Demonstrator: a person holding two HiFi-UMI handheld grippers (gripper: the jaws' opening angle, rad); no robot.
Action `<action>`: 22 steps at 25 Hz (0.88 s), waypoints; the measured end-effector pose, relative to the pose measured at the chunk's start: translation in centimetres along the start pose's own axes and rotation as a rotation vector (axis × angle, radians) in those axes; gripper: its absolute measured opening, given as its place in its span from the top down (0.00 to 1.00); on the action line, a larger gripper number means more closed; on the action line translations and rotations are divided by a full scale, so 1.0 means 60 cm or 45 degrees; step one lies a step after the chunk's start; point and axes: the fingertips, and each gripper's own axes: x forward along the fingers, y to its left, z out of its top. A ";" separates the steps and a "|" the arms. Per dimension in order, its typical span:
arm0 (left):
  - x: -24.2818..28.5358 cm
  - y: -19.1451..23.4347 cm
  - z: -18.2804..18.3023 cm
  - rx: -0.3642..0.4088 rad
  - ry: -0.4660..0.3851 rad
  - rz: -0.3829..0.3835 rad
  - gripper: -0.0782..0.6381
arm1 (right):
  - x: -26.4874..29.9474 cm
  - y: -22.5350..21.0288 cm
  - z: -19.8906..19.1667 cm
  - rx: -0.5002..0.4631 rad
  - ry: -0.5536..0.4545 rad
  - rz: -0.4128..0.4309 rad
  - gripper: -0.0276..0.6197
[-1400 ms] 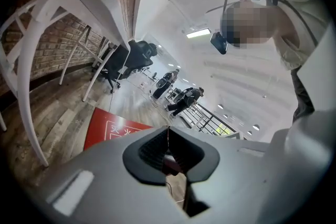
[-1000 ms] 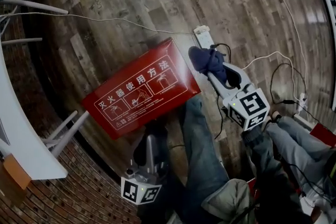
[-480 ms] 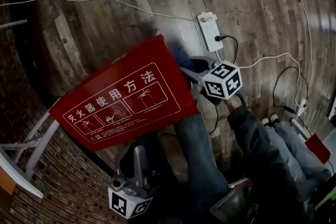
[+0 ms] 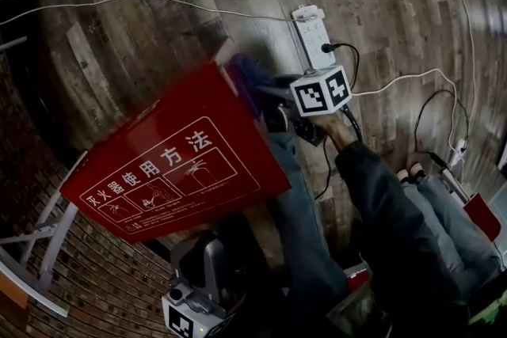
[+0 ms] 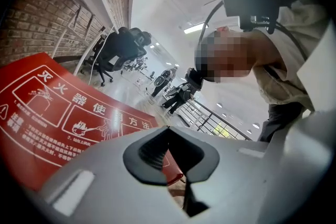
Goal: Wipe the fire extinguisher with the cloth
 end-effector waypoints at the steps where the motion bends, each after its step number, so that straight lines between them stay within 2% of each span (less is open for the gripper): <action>1: -0.002 0.001 0.000 0.003 0.002 0.002 0.89 | -0.024 0.040 0.007 -0.066 -0.034 0.080 0.76; 3: -0.006 0.002 -0.001 0.010 0.005 0.007 0.89 | -0.085 0.132 0.018 -0.209 -0.099 0.222 0.76; 4: -0.008 0.003 -0.001 0.013 0.006 0.009 0.89 | -0.116 0.175 0.023 -0.288 -0.125 0.261 0.76; 6: -0.011 0.004 -0.002 0.019 0.009 0.012 0.89 | -0.164 0.240 0.033 -0.411 -0.189 0.297 0.76; 8: -0.014 0.004 -0.002 0.024 0.012 0.014 0.89 | -0.182 0.268 0.055 -0.419 -0.288 0.310 0.76; 11: -0.018 0.005 -0.003 0.030 0.015 0.015 0.89 | -0.149 0.243 0.105 -0.367 -0.377 0.272 0.76; 12: -0.019 0.005 -0.004 0.032 0.016 0.016 0.89 | -0.135 0.229 0.123 -0.316 -0.386 0.298 0.75; 14: -0.021 0.005 -0.004 0.036 0.016 0.015 0.89 | -0.108 0.192 0.153 -0.181 -0.373 0.345 0.74; 15: -0.022 0.005 -0.004 0.038 0.016 0.015 0.89 | -0.086 0.162 0.155 -0.157 -0.326 0.296 0.75; 17: -0.023 0.004 -0.004 0.041 0.014 0.013 0.89 | -0.029 0.087 0.125 -0.168 -0.153 0.113 0.75; 18: -0.023 0.003 -0.004 0.043 0.012 0.011 0.89 | -0.005 0.052 0.101 -0.134 -0.072 0.043 0.75; 20: -0.024 0.002 -0.004 0.045 0.005 0.007 0.89 | 0.015 0.007 0.055 0.023 0.000 0.001 0.75; 22: -0.024 -0.001 -0.003 0.047 -0.003 0.002 0.89 | 0.011 -0.009 0.015 0.155 -0.014 0.015 0.75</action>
